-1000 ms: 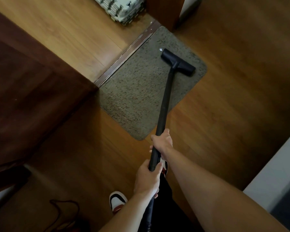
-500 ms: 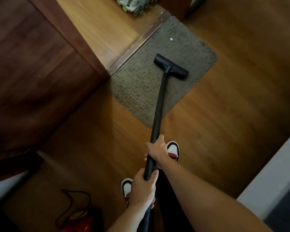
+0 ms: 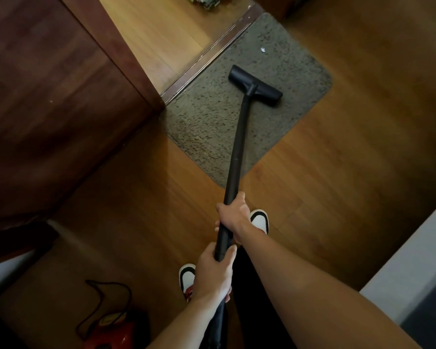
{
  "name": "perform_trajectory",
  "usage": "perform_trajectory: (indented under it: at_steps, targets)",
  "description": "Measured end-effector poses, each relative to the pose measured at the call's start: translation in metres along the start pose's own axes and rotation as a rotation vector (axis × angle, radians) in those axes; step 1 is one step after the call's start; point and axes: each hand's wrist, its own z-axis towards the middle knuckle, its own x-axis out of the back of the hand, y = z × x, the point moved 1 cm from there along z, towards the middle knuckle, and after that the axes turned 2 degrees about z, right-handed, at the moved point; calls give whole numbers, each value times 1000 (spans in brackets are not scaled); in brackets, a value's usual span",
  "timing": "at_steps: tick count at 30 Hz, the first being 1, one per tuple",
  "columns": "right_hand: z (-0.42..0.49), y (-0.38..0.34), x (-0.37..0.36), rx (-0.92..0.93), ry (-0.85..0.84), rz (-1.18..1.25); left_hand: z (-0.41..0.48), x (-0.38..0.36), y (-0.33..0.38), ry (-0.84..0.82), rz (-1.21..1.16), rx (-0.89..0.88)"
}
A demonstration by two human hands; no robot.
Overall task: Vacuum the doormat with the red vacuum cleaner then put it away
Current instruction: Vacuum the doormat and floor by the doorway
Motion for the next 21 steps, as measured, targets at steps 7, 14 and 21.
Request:
perform_trajectory:
  at_steps: [7,14,21]
  targets:
    - [22,-30,18,42,35,41,21,-15,34,-6,-5,-27]
    - [52,-69,41,65,36,15,57,-36,68,-6,-25,-1]
    - [84,-108,62,71,28,17,88,-55,107,-11,-37,15]
